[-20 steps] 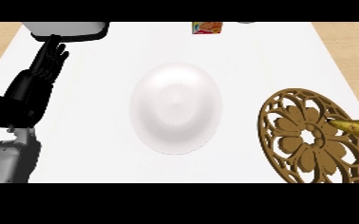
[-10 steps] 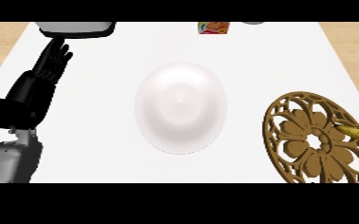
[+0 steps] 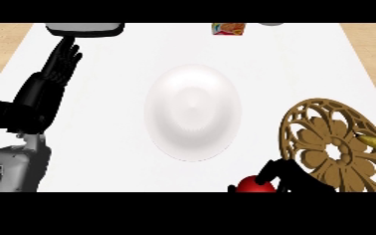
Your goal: Pick the tomato from the placemat and place it in the plate
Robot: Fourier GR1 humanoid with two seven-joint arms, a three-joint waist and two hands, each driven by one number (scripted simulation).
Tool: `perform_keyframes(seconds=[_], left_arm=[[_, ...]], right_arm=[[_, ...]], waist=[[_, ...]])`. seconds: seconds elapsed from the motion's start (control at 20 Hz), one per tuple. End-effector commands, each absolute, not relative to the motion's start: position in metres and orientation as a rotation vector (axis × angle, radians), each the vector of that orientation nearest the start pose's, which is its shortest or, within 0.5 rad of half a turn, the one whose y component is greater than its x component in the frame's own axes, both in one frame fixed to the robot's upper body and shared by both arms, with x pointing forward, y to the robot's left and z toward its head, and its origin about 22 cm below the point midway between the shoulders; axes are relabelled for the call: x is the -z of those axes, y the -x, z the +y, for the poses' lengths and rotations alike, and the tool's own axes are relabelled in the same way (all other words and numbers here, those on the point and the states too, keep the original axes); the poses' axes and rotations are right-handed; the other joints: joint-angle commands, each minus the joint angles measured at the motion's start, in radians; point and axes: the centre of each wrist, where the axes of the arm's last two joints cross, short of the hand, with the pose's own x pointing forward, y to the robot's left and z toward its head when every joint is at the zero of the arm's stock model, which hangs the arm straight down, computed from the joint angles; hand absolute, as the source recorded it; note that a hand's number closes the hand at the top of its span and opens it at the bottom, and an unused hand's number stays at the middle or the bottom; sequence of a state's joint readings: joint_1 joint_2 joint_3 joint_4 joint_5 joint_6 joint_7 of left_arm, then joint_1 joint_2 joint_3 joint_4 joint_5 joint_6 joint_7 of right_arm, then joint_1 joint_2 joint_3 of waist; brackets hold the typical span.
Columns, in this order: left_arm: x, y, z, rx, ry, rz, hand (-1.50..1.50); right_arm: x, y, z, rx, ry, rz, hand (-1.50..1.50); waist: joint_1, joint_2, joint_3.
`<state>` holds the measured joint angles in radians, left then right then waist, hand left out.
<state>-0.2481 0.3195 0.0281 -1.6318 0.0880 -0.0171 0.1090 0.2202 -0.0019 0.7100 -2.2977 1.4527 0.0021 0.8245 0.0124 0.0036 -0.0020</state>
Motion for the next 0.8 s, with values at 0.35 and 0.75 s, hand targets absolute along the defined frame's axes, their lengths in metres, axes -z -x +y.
perform_keyframes(seconds=[0.35, 0.75], left_arm=[[-0.114, -0.305, 0.288, 0.236, -0.123, -1.755, 0.0], [-0.091, -0.311, 0.269, 0.265, -0.125, -1.754, 0.0]], right_arm=[[-0.143, -0.233, -0.056, -0.472, 0.934, -1.438, 1.5], [-0.117, -0.318, -0.037, -0.508, 1.006, -1.34, 1.5]], waist=[[0.012, 0.003, 0.001], [0.015, 0.006, 0.002]])
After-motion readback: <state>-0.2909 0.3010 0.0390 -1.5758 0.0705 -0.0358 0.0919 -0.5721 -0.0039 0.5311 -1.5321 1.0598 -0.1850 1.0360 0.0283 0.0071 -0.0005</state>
